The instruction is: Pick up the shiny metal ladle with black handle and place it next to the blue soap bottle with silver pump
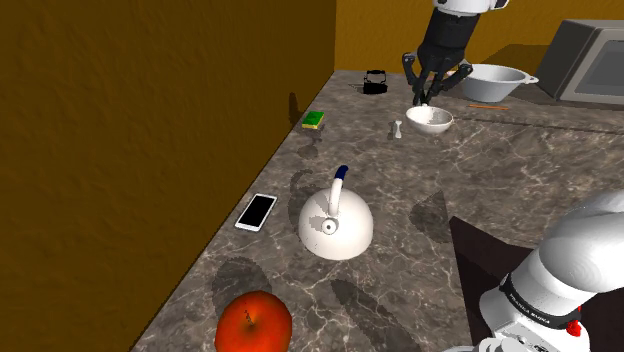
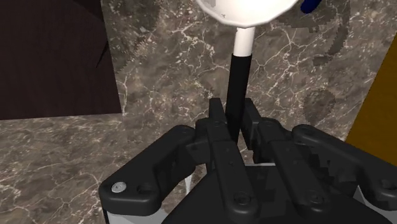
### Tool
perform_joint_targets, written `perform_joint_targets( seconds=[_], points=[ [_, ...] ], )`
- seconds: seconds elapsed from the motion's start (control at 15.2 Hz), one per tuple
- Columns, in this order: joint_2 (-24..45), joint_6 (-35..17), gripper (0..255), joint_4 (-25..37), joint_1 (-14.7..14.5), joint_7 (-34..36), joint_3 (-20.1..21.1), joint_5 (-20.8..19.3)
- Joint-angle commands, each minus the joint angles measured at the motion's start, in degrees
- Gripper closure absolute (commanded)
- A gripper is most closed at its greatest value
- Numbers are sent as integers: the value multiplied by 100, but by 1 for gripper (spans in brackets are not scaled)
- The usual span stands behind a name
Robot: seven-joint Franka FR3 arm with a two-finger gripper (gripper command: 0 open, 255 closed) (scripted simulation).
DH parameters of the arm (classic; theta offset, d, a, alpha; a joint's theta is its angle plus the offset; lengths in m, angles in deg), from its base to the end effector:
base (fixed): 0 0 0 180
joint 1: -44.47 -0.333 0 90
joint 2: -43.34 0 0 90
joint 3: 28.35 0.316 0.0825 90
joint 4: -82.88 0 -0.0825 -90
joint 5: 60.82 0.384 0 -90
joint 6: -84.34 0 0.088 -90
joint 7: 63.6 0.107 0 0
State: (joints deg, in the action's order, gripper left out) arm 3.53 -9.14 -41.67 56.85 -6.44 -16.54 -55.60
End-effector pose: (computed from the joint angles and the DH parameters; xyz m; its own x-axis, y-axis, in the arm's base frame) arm 0.3448 0.0312 0.6464 0.4949 -0.8619 0.1105 -0.8578 -0.5049 -0.0963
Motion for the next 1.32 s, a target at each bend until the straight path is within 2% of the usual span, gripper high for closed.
perform_joint_targets(
  seconds=[0.0,0.59,1.25],
  points=[
    [-200,128,255,-58,-91,242,190,124],
    [-849,590,255,-129,-485,1322,1082,755],
    [-1030,996,255,377,-741,2619,2206,1497]
  ],
)
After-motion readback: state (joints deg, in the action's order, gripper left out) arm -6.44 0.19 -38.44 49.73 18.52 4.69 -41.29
